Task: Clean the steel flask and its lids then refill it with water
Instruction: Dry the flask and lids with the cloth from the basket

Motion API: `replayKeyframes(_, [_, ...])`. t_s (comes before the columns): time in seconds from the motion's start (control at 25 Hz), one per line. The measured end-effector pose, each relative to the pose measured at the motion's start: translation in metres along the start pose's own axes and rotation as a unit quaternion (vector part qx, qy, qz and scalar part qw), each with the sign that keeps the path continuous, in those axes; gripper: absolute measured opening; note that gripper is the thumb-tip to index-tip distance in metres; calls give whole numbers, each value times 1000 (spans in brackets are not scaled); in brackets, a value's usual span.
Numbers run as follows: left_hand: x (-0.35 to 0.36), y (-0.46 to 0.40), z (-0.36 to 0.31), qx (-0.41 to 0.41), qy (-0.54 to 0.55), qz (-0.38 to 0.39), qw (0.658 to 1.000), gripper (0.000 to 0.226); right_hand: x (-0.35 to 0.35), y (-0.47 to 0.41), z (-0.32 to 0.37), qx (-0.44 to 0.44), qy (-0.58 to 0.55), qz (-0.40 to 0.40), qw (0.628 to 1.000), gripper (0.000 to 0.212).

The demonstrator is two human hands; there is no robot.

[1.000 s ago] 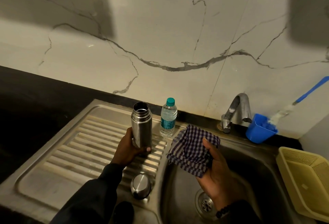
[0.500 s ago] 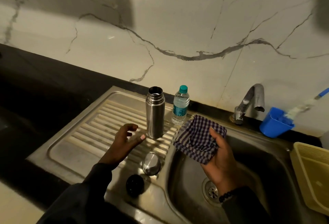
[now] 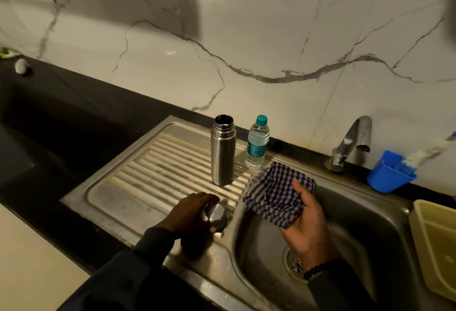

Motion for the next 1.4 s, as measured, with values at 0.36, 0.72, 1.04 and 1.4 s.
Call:
replayKeyframes(0.36, [-33,15,-77,7,558,-122,821,61,5,23,32,-68,37,-10,997,39])
replayKeyframes(0.72, [-23,5,-169,16,721,-47,691,48,37,58,61,-194,183,-37,963,35])
replayKeyframes(1.04, [-37,0,-211,72,728,-89,676,45,48,97,88,-370,534,-55,758,30])
replayKeyframes(1.4, [-57,-1,-232,139,649,-156,731,30,51,91,82,-333,614,1,715,38])
Point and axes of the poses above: each hand's wrist, its own y-axis away from the middle knuckle, its own x-axis out of the palm, z = x × y, the point moved 3 cm from there along -y, towards the middle knuckle, and after that the axes turned 3 degrees about y, right-handed, at the moved point
